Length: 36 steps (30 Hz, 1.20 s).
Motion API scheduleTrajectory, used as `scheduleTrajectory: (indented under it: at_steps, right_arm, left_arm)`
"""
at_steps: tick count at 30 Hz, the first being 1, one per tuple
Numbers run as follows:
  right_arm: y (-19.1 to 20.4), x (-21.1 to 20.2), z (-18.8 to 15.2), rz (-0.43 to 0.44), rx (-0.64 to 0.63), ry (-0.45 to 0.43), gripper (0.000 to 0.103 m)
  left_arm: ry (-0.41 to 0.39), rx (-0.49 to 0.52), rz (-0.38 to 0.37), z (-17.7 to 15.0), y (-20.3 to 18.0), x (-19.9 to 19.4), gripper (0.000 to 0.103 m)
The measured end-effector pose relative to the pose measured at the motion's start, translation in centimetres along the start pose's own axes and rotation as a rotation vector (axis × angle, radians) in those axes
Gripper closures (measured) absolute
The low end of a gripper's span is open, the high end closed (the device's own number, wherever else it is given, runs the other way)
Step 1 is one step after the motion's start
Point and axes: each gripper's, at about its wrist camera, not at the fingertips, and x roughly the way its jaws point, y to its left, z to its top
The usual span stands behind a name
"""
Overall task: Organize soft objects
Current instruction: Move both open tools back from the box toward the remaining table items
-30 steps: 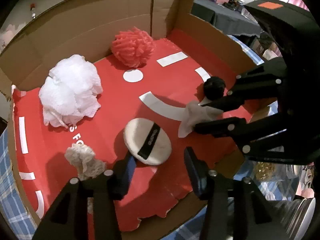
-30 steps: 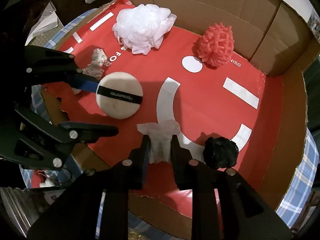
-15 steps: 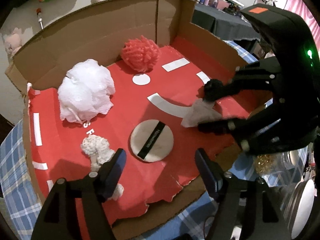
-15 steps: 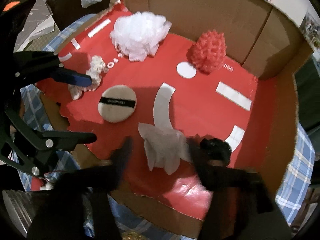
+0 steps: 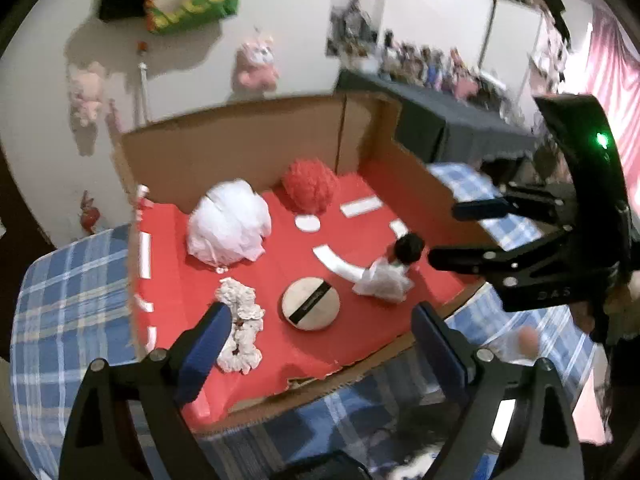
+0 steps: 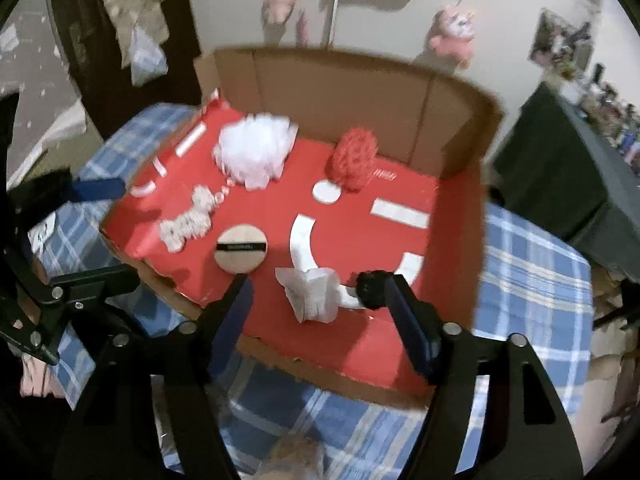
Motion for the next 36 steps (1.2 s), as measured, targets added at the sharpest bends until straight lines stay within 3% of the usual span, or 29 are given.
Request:
scheduleTrajectory:
  at_steps: [10, 19, 26, 36]
  right_arm:
    - [2.9, -10.5, -4.0, -0.065, 0.027, -0.256, 0.018]
    - [7.3, -17.1, -11.1, -0.148, 0.04, -0.476, 0.01]
    - [9.2, -18.0, -16.6, -0.164, 0.091, -0.558, 0.007]
    - [9.5, -14.2, -21.8, -0.234, 0.177, -0.551, 0.006]
  left_arm:
    - [-0.24, -0.114, 0.052, -2.4, -2.4, -8.2, 0.0]
    - [-0.426, -0.128, 0.135, -7.5, -6.2, -14.1, 0.0]
    - [-0.54, -0.098, 0.226, -12.2, -9.3, -16.1, 0.0]
    - [-0.541, -0.17, 0.257, -17.1, -10.0, -14.4, 0.0]
